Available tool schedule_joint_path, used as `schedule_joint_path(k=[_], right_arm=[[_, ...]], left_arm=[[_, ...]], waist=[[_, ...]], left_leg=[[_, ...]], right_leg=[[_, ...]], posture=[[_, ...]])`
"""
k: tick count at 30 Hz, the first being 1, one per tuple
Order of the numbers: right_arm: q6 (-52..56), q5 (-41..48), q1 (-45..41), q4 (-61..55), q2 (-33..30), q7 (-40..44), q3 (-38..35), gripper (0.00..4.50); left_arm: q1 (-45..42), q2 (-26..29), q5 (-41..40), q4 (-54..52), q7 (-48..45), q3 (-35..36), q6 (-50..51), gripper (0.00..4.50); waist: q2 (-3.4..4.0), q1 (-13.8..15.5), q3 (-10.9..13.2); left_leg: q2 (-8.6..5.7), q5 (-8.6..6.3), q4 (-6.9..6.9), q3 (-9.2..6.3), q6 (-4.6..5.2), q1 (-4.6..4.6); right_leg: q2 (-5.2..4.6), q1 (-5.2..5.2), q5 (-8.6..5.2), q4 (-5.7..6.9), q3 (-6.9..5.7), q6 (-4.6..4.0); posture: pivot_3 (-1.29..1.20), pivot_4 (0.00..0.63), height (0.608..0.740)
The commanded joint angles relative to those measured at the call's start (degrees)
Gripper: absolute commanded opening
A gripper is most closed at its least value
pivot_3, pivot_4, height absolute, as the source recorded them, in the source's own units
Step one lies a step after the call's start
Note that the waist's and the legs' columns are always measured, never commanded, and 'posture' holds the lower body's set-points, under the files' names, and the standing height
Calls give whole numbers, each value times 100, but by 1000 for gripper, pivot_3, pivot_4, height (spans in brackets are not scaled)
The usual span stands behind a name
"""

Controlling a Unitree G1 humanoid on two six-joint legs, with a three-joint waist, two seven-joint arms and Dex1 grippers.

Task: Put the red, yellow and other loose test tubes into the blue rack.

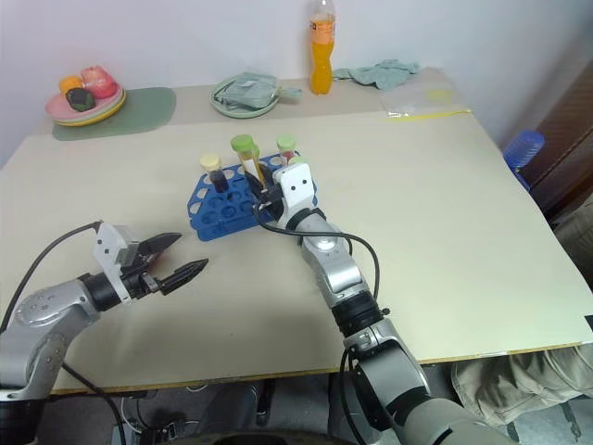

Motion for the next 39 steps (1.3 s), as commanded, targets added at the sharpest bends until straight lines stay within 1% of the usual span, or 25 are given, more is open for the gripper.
schedule_joint_path(k=[1, 12, 21, 25, 27, 29, 31, 32, 33, 37, 39], right_arm=[[-146, -76, -1, -129, 91, 61, -98, 642], [-192, -251, 30, 106, 195, 132, -171, 642], [-557, -432, 7, 518, 300, 69, -268, 642], [-583, -235, 82, 375, 348, 340, -295, 642], [-527, -122, 119, 231, 359, 492, -321, 1669], [-530, -114, 143, 88, 368, 502, -340, 2554], [-576, -210, 157, -121, 351, 423, -316, 3716], [-581, -250, 169, -239, 337, 395, -301, 4198], [-560, -268, 185, -378, 315, 401, -281, 4422], [-372, -270, 242, -1000, 175, 501, -231, 4422], [-179, -248, 240, -1425, 66, 529, -245, 4422]], left_arm=[[15, -25, -141, -268, 37, 143, -17, 4500], [-106, -57, -161, -289, 80, 3, 13, 4500], [-121, -69, -162, -323, 81, -36, 18, 4500], [-109, -60, -161, -331, 83, -20, 16, 4500], [-102, -57, -163, -338, 87, -13, 21, 4500], [-93, -54, -175, -346, 91, 5, 29, 4500], [-93, -75, -231, -368, 131, 57, 62, 4500], [-96, -86, -258, -380, 155, 83, 77, 4500], [-95, -91, -285, -392, 174, 112, 93, 4500], [-90, -67, -288, -437, 283, 197, 106, 4500], [-184, -35, -395, -474, 446, 373, 226, 4500]], waist=[[0, 1, 0], [0, 1, 0], [0, -1, 0], [0, -1, 0], [0, -2, 0], [0, -4, 0], [0, -2, 0], [0, 0, 0], [0, 1, 0], [0, 3, 0], [0, 7, 0]], left_leg=[[0, 0, 0, -1, 0, 0], [0, 0, 0, 0, 0, 1], [0, 0, 0, 0, 0, 4], [0, 0, 0, 0, -1, 4], [0, 0, 0, 0, -1, 4], [0, 0, 0, 0, -1, 4], [0, 0, 0, 0, -1, 4], [0, 0, 0, 0, -1, 4], [0, 1, 0, 0, -1, 4], [0, 0, 0, -1, -1, 4], [0, 0, 0, -1, -1, 4]], right_leg=[[0, 0, 0, 1, 0, 0], [0, 0, 0, 1, 0, 0], [0, 3, 0, 1, 0, 0], [0, 3, 0, 1, 0, 0], [0, 3, 0, 2, 0, 0], [0, 3, 0, 2, 0, 0], [0, 3, 0, 2, 0, 0], [0, 2, 0, 2, 0, 0], [0, 3, 0, 2, 0, 0], [0, 3, 0, 2, 0, 0], [0, 3, 0, 2, 1, 0]], posture=[[0, 150, 740], [0, 150, 740], [0, 150, 740], [0, 150, 740], [0, 150, 740], [0, 150, 740], [0, 150, 740], [0, 150, 740], [0, 150, 740], [0, 150, 740], [0, 150, 740]])
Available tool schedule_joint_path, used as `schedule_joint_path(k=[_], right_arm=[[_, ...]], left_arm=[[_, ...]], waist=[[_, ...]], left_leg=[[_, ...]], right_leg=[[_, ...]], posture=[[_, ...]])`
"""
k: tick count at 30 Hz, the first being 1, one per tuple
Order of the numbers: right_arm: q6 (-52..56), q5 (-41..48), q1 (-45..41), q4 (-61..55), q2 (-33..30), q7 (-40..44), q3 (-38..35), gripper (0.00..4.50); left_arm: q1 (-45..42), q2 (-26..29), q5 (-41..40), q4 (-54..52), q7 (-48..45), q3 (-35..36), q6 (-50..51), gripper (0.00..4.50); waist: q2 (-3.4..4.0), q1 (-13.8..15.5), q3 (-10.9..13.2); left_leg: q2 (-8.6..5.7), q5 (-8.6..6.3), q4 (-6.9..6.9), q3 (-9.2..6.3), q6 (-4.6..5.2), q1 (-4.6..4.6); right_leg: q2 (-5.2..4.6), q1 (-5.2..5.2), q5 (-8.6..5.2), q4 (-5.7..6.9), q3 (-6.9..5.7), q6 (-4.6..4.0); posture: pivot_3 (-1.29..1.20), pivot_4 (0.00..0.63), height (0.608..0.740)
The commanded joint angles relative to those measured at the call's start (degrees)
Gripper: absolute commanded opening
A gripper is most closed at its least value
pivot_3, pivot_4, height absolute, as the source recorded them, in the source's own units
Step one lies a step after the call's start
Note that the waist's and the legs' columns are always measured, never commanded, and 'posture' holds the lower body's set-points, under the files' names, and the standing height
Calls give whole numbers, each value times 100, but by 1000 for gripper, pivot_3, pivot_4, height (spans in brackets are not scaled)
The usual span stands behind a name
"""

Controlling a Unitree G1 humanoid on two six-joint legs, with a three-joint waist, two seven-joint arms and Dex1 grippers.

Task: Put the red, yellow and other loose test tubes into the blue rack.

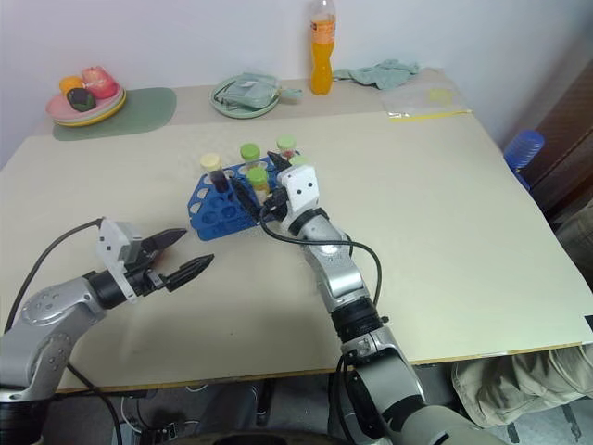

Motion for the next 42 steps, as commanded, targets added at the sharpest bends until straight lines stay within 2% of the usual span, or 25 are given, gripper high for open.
schedule_joint_path(k=[1, 5, 7, 11, 15, 18, 23, 29, 32, 35, 37, 40, 42], right_arm=[[308, 49, -23, -899, -147, 65, -26, 4422], [939, 220, 21, -1697, -626, 343, -99, 4422], [1319, 366, 103, -2032, -979, 605, -132, 4422], [1855, 529, 480, -2747, -2142, 1592, -26, 4422], [2302, 973, 885, -3370, -3255, 2674, 1, 4422], [2347, 1039, 1007, -3505, -3525, 2851, -44, 4422], [2221, 788, 1207, -3577, -3493, 2792, 221, 4422], [2193, 665, 1258, -3614, -3395, 2705, 375, 4422], [2183, 636, 1257, -3585, -3380, 2702, 397, 4500], [2172, 636, 1274, -3581, -3378, 2738, 426, 4500], [2140, 611, 1277, -3559, -3363, 2753, 463, 4500], [2103, 583, 1253, -3515, -3326, 2771, 501, 4500], [2094, 574, 1255, -3504, -3312, 2782, 497, 4500]], left_arm=[[-209, 102, -241, -240, 299, 501, 224, 4500], [-695, 580, -456, -121, 890, 924, 1298, 4500], [-925, 1001, -464, -25, 1081, 958, 2026, 4500], [-1289, 2239, -401, -240, 1034, 481, 3535, 4500], [-2353, 3036, -466, 443, 853, -505, 5178, 4500], [-2853, 3112, -255, 847, 746, -1106, 5409, 4500], [-3611, 2903, 65, 1460, 616, -2104, 5655, 4500], [-3940, 2692, 220, 1640, 603, -2477, 5922, 4500], [-3867, 2636, 284, 1627, 626, -2474, 5989, 3667], [-3736, 2654, 314, 1535, 635, -2450, 6042, 2075], [-3653, 2673, 353, 1480, 690, -2391, 6063, 1316], [-3510, 2748, 502, 1492, 838, -2055, 5899, 1316], [-3317, 2450, 690, 1487, 1229, -1185, 5235, 1316]], waist=[[0, 6, 0], [-1, 15, -1], [-1, 5, -1], [-6, 10, 3], [-10, 18, 6], [-9, -27, 6], [-13, 4, 7], [-25, 21, 10], [-27, 17, 10], [-27, 10, 10], [-28, 13, 10], [-28, 2, 10], [-28, 5, 10]], left_leg=[[0, 0, 0, 0, 0, 0], [-1, 1, 3, -6, -1, -1], [-2, 0, 4, -4, 0, 0], [-2, 0, 1, -3, 1, -1], [-4, -2, 7, 8, 5, 0], [-1, -4, 2, 17, 7, 6], [1, -4, 3, 19, 7, 5], [-1, -3, 12, 16, 6, -2], [-1, -3, 11, 13, 6, -2], [0, -3, 11, 12, 6, -2], [0, -3, 11, 12, 6, -2], [0, -3, 11, 12, 6, -1], [1, -3, 9, 11, 6, -1]], right_leg=[[0, 0, 0, 0, 0, 0], [0, 1, 0, 4, -3, 0], [0, 2, 0, 4, -2, 1], [5, 2, -1, 3, -3, 2], [5, 14, -2, 0, -15, 3], [7, 15, -4, 1, -13, 4], [9, 12, -6, 5, -11, 0], [7, 12, -5, 5, -12, 0], [7, 11, -5, 5, -12, 0], [7, 10, -6, 5, -12, 0], [7, 10, -6, 6, -12, 0], [7, 10, -6, 6, -11, 0], [8, 6, -6, 8, -11, 0]], posture=[[0, 150, 740], [0, 150, 740], [0, 150, 740], [0, 150, 740], [0, 150, 740], [0, 150, 740], [0, 150, 740], [0, 150, 740], [0, 150, 740], [0, 150, 740], [0, 150, 740], [0, 150, 740], [0, 150, 740]])
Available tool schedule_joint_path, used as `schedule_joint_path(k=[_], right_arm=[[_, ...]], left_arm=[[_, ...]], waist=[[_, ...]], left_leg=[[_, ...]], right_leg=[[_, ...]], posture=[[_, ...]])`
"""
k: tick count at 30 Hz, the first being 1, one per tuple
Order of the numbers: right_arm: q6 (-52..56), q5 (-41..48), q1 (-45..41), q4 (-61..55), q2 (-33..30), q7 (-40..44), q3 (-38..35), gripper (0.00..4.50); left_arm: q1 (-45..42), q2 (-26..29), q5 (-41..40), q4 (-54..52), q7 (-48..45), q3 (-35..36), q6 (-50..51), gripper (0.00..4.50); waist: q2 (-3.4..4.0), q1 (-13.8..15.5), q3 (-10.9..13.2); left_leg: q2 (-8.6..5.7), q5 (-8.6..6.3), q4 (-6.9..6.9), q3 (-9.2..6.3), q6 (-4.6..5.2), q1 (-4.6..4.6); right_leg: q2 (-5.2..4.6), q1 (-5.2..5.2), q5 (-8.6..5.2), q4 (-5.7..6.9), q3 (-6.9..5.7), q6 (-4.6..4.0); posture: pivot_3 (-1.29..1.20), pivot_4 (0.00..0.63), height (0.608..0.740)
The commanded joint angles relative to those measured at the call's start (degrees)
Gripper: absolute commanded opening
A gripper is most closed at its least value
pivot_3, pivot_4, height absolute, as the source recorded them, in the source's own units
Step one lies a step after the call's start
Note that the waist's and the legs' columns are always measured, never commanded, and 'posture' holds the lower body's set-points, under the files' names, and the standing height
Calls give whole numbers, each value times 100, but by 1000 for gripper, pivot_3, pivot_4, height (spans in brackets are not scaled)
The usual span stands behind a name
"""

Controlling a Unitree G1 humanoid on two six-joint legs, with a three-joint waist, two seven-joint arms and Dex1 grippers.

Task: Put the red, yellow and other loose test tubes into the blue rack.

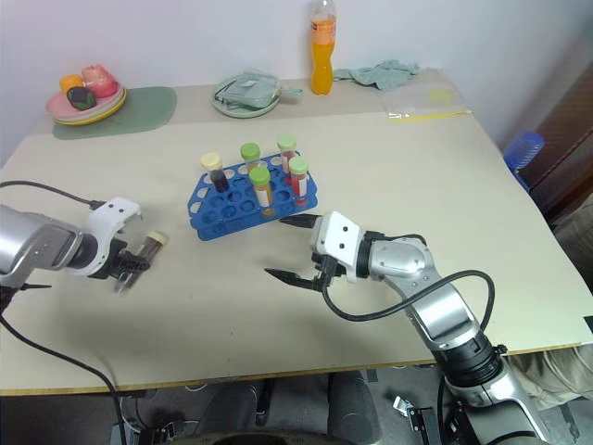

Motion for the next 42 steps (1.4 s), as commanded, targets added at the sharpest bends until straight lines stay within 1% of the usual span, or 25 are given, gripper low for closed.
schedule_joint_path(k=[1, 2, 4, 5, 6, 7, 9, 11, 12, 13, 14, 15, 17, 20, 23, 26, 38, 42], right_arm=[[-123, 25, -22, -133, 62, 26, -10, 4500], [-134, 14, -9, -113, 67, 21, -14, 4500], [-161, -34, 39, -63, 78, -23, -23, 4500], [-162, -54, 77, -43, 89, -67, -40, 4500], [-153, -63, 108, -34, 102, -107, -58, 4500], [-146, -66, 127, -31, 111, -132, -71, 4500], [-159, -82, 183, 8, 204, -292, -125, 4500], [-187, -132, 226, 88, 293, -419, -122, 4500], [-183, -142, 241, 121, 341, -460, -117, 4500], [-176, -153, 250, 152, 384, -498, -110, 4500], [-181, -171, 252, 188, 419, -529, -99, 4500], [-189, -193, 249, 218, 445, -555, -89, 4500], [-194, -222, 244, 240, 474, -587, -88, 4500], [-190, -270, 244, 232, 506, -638, -97, 4500], [-180, -303, 253, 207, 521, -699, -105, 4500], [-164, -313, 263, 215, 545, -749, -106, 4500], [-130, -299, 289, 219, 612, -798, -83, 4500], [-121, -297, 290, 214, 612, -778, -77, 4500]], left_arm=[[284, -269, 484, -79, 668, 1428, -1181, 1316], [443, -459, 637, -189, 868, 1835, -1887, 1316], [680, -874, 815, -435, 1185, 2489, -2969, 1316], [740, -1215, 686, -614, 1314, 2896, -3195, 1316], [821, -1471, 597, -793, 1386, 3152, -3399, 1316], [880, -1642, 547, -913, 1417, 3307, -3531, 1316], [1294, -2323, 436, -1598, 1251, 3379, -4607, 1316], [1844, -2760, 684, -2303, 1173, 2751, -5277, 1316], [2033, -2926, 792, -2505, 1151, 2389, -5415, 1316], [2147, -3072, 1067, -2549, 1282, 2046, -5580, 1316], [2145, -3292, 1485, -2501, 1605, 1720, -5847, 1316], [2097, -3575, 1716, -2412, 1885, 1480, -6015, 1316], [2004, -4007, 2162, -2175, 2318, 1168, -6398, 1316], [1909, -4466, 2543, -1717, 2740, 1016, -6835, 1316], [1879, -4704, 2693, -1340, 2815, 892, -7065, 1316], [1828, -4901, 2661, -984, 2745, 824, -7295, 1316], [1512, -5338, 2403, -316, 2357, 719, -7432, 1316], [1531, -5415, 2483, -241, 2305, 644, -7488, 1316]], waist=[[-2, 18, 0], [-6, 22, -2], [-16, 54, -6], [-18, 74, -7], [-19, 106, -8], [-20, 147, -9], [-20, 168, -10], [-23, 184, -12], [-24, 203, -12], [-26, 211, -13], [-27, 214, -14], [-27, 215, -14], [-32, 201, -17], [-31, 161, -17], [-28, 167, -20], [-29, 183, -21], [-29, 172, -21], [-30, 179, -21]], left_leg=[[0, 0, -1, -3, 0, 0], [1, 1, 2, -8, -1, -1], [1, 2, 2, -16, -4, -2], [0, 2, 2, -16, -5, -3], [0, 2, 4, -17, -5, -4], [-1, 2, 4, -16, -5, -4], [-1, 2, 4, -14, -5, -4], [0, 4, 4, -10, -10, -4], [-1, 6, 6, -8, -13, -3], [-2, 6, 8, -5, -12, -5], [-5, 4, 10, -2, -9, -5], [-7, 4, 10, -1, -9, -2], [-9, 4, 12, 2, -9, -1], [-7, 4, 11, 4, -9, 1], [-6, 4, 8, 5, -8, 2], [-9, 4, 12, 6, -8, 2], [-8, 5, 12, 3, -8, 2], [-9, 5, 13, 3, -8, 2]], right_leg=[[0, -2, 0, 1, 1, 0], [-1, -2, 0, 1, -1, 0], [-11, -1, 1, -3, 1, -1], [-12, 0, 2, -7, 0, -1], [-13, 0, 2, -5, 0, -1], [-14, 0, 2, -8, 1, -1], [-16, 2, 3, -10, 2, 0], [-18, 3, 3, -12, 5, 0], [-20, 7, 3, -13, 6, 0], [-20, 9, 3, -12, 5, 0], [-20, 10, 4, -10, 2, 0], [-19, 13, 4, -10, 2, 0], [-15, 14, 6, -9, 2, 1], [-9, 11, 7, -8, 1, 0], [-8, 9, 7, -6, 2, 0], [-10, 12, 7, -8, 1, 0], [-8, 13, 7, -7, -1, 1], [-8, 14, 7, -7, -1, 1]], posture=[[0, 150, 740], [0, 150, 740], [0, 150, 740], [0, 150, 740], [0, 150, 740], [0, 150, 740], [0, 150, 740], [0, 150, 740], [0, 150, 740], [0, 150, 740], [0, 150, 740], [0, 150, 740], [0, 150, 740], [0, 150, 740], [0, 150, 740], [0, 150, 740], [0, 150, 740], [0, 150, 740]])
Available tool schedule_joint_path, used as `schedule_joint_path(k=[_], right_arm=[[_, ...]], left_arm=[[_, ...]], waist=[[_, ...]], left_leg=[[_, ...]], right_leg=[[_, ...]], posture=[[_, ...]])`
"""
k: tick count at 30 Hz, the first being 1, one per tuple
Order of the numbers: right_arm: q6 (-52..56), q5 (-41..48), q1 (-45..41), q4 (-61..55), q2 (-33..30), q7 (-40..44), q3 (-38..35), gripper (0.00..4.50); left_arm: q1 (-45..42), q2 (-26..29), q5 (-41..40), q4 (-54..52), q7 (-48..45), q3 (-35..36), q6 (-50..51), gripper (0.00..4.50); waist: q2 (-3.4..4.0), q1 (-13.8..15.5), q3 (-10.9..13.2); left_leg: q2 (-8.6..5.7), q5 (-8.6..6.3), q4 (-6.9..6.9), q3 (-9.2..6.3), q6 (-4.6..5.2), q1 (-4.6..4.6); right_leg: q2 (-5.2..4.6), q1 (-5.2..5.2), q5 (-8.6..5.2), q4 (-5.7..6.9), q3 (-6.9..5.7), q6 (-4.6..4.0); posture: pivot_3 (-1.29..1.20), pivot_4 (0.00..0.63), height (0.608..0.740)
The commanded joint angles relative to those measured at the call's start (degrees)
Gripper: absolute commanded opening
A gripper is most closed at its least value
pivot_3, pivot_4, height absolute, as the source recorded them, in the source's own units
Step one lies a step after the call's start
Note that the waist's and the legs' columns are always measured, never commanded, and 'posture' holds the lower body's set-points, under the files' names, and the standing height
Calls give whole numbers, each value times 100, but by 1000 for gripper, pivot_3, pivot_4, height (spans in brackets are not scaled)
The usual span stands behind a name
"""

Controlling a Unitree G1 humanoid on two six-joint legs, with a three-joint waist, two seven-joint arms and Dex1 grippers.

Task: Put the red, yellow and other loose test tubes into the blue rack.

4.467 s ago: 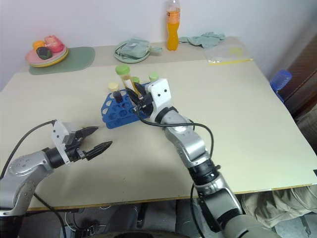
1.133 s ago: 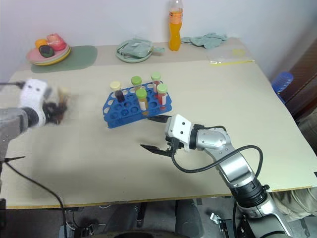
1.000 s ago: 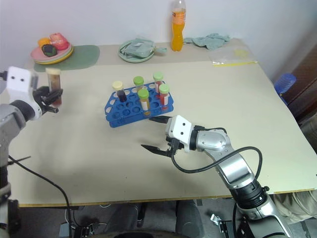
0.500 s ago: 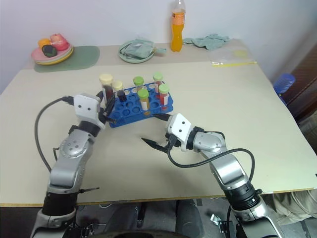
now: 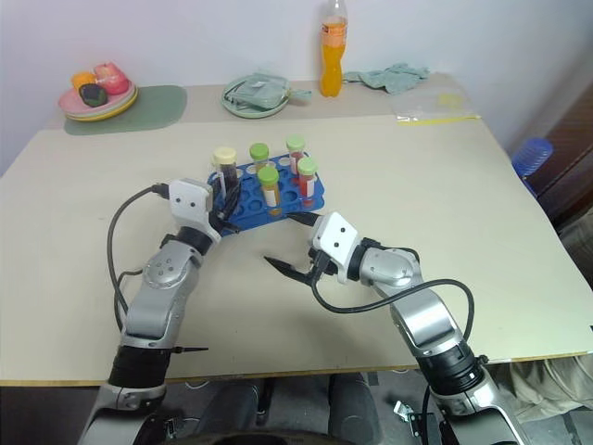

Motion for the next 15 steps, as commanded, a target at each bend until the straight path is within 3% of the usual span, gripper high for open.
schedule_joint_path(k=[1, 11, 15], right_arm=[[-32, 36, -15, -127, 32, 4, -38, 4500], [12, 60, -15, -126, 25, 34, -47, 4500], [-33, 51, -60, -105, 55, -22, -110, 4500]], left_arm=[[-14, -45, 37, -38, -53, -109, -148, 1316], [163, -84, 100, 87, -66, -98, -411, 1316], [231, -110, 110, 52, -10, -39, -498, 2837]], waist=[[0, 0, 0], [0, 5, 0], [0, 4, 0]], left_leg=[[0, 0, 0, 0, 0, 0], [0, 0, 1, -1, 0, 0], [0, 0, 0, -2, 0, 0]], right_leg=[[0, 0, 0, 0, 0, 0], [0, 2, 0, -1, 0, 0], [0, 2, 0, -1, 0, 0]], posture=[[0, 150, 740], [0, 150, 740], [0, 150, 740]])
